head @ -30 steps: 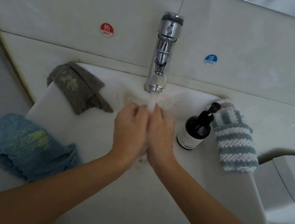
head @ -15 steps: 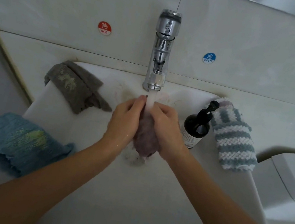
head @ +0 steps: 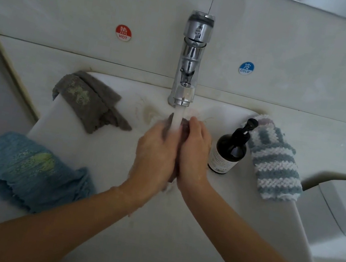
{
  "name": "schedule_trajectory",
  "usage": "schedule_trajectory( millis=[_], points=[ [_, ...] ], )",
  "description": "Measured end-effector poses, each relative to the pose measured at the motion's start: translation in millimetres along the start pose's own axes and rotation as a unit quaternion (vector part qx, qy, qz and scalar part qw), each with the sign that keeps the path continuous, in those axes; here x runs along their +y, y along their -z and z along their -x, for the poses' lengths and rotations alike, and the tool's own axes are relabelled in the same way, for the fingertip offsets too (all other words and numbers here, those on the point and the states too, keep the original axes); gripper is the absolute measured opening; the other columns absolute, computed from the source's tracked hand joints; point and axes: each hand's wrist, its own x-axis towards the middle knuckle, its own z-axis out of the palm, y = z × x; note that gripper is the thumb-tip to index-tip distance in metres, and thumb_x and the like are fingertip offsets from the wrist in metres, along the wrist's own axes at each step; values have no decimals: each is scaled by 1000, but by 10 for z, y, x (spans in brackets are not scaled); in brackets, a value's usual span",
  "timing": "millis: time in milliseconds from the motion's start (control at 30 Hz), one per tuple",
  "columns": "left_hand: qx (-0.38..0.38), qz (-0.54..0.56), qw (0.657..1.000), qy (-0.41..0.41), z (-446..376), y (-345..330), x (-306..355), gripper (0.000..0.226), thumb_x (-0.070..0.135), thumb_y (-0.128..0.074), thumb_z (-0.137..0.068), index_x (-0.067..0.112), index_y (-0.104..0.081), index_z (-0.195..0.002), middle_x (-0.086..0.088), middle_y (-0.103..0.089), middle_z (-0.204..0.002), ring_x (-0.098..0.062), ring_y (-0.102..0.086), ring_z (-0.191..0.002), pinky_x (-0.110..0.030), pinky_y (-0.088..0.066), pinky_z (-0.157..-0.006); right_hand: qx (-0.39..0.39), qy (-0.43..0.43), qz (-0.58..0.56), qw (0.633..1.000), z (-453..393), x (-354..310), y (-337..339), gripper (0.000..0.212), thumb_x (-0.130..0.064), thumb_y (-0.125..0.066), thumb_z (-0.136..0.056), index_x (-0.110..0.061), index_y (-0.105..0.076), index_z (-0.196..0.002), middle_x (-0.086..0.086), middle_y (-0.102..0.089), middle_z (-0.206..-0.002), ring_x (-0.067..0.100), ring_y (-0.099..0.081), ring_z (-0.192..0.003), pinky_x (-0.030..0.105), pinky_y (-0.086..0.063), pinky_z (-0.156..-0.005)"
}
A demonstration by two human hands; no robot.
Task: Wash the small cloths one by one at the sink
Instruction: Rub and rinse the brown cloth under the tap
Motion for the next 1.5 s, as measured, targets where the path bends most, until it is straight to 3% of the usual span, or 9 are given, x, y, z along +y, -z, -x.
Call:
schedule_trajectory(
  millis=[233, 367, 500, 700, 833, 967, 1167, 1400, 1500],
  points=[
    [81, 111, 990, 9, -174, 78, 29, 18, 25, -44, -102, 14, -57, -95, 3, -64, -82, -2, -63, -69, -17, -49, -60, -108, 92, 59, 988, 136, 31, -69, 23, -43, -52, -93, -24, -64, -95, 7, -66, -92, 22, -65, -92, 48, -56, -82],
    [64, 139, 988, 20, -161, 93, 44, 17, 15, -46, -99, 20, -49, -116, 3, -63, -101, -8, -65, -91, -24, -54, -77, -126, 72, 3, 989, 196, 26, -6, 38, -33, -54, -98, -30, -46, -136, -29, -61, -107, -21, -56, -96, 4, -46, -79],
    [0, 146, 988, 46, -161, 100, 34, 44, 3, -47, -89, 26, -48, -126, 4, -64, -104, -7, -65, -90, -20, -54, -70, -91, 79, 44, 992, 145, 31, 1, 25, -23, -50, -100, -21, -58, -124, -10, -69, -103, 1, -66, -93, 20, -55, -78],
    [3, 45, 999, -2, -153, 119, 20, 24, 28, -48, -99, 34, -45, -121, 23, -56, -96, 8, -59, -85, -25, -51, -79, -42, 73, 57, 995, 10, 26, 36, 24, -32, -45, -99, -22, -67, -95, 3, -70, -89, 23, -68, -87, 53, -57, -79],
    [-4, -22, 1000, -22, -127, 86, -11, 14, 41, -41, -101, 29, -50, -101, 10, -64, -88, -6, -64, -83, -44, -56, -79, -85, 58, 102, 989, 59, 60, 19, 29, -43, -45, -100, -27, -64, -84, -9, -69, -80, 8, -68, -78, 43, -58, -71],
    [17, -39, 999, -7, -123, 65, -53, 33, 45, -41, -100, 20, -57, -86, 4, -64, -76, -5, -63, -72, -32, -53, -69, -92, 15, 83, 992, 81, 39, 12, 40, -49, -46, -98, -25, -65, -73, -8, -67, -67, 6, -66, -69, 30, -53, -64],
    [33, -16, 999, 16, -131, 16, -121, 37, 40, -41, -100, 15, -65, -87, -1, -68, -75, -11, -66, -71, -32, -54, -66, -78, 0, 106, 991, 54, 46, -14, 40, -38, -54, -95, -17, -58, -61, -1, -56, -56, 13, -55, -57, 33, -44, -56],
    [42, -33, 998, -12, -164, 31, -109, 41, 22, -39, -103, 18, -50, -63, 2, -51, -57, -6, -49, -51, -19, -40, -52, -83, 66, 238, 965, -17, 57, 7, 32, -18, -42, -103, -5, -55, -77, 2, -53, -70, 14, -48, -65, 31, -40, -62],
    [51, -47, 997, -27, -183, 25, -108, 41, 20, -41, -101, 18, -46, -61, 3, -47, -56, -8, -44, -51, -26, -39, -56, -55, 69, 183, 979, -13, 107, -6, 37, -21, -45, -102, -2, -53, -72, 7, -55, -64, 21, -50, -60, 39, -44, -60]
  ],
)
